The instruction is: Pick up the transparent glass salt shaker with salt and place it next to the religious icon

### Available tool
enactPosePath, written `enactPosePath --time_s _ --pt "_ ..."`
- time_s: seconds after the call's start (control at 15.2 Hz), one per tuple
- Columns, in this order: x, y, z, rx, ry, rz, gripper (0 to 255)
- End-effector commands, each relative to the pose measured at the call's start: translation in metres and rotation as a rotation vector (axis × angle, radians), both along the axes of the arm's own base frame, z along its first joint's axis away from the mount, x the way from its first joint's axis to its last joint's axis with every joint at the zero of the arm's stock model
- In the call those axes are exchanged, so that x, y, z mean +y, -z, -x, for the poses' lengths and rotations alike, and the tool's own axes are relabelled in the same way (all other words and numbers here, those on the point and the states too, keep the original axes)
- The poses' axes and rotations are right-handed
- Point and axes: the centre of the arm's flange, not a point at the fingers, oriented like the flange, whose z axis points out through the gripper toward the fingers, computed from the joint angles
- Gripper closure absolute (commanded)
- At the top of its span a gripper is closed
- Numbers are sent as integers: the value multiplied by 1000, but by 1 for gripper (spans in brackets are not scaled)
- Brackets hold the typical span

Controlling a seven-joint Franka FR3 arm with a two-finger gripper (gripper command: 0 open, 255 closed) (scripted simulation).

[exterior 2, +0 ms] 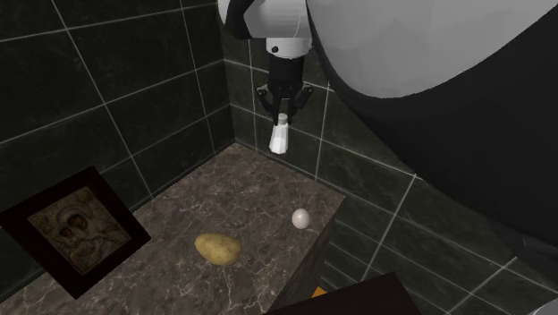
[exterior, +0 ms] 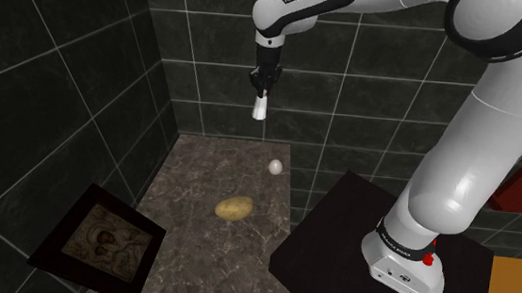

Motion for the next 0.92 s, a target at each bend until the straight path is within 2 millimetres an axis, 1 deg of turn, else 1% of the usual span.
enactPosePath --time_s 0.0,0.86 --pt "20 -1 0 0 0 0 255" --pt "192 -1 -2 0 0 0 255"
